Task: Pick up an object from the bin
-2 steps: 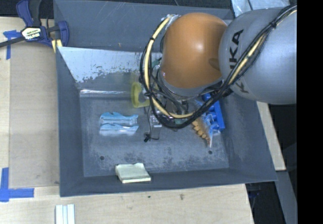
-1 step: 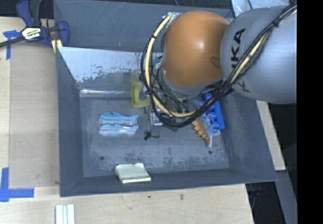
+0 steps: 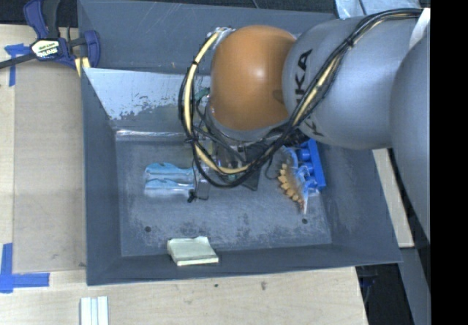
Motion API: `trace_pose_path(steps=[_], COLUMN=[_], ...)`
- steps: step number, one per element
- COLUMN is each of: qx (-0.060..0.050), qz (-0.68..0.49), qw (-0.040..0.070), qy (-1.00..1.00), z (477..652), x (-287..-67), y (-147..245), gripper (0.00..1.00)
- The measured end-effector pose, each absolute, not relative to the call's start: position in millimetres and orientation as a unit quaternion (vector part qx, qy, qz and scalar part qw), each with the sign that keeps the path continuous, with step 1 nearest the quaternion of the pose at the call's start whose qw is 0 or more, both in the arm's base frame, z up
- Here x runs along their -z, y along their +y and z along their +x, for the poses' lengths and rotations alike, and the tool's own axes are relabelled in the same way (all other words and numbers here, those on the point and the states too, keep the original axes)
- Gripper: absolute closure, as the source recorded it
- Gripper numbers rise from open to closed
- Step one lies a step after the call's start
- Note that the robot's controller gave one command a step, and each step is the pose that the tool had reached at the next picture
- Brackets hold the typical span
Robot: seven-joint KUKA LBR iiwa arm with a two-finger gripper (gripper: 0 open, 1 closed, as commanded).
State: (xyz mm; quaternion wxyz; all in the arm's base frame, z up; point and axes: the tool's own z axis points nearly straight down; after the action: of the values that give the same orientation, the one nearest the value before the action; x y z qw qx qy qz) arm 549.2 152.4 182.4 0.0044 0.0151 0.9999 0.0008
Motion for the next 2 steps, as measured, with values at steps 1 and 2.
trace_pose_path(steps=[1, 2], qx=[-0.002, -0.001], qz=[0.009, -0.054], qw=[-0.001, 0.006], qy=[1.0, 0.999], z=[563.2, 564.3], x=[-149.8, -114.6], y=[157.3, 141.8], gripper=[0.0, 0.0])
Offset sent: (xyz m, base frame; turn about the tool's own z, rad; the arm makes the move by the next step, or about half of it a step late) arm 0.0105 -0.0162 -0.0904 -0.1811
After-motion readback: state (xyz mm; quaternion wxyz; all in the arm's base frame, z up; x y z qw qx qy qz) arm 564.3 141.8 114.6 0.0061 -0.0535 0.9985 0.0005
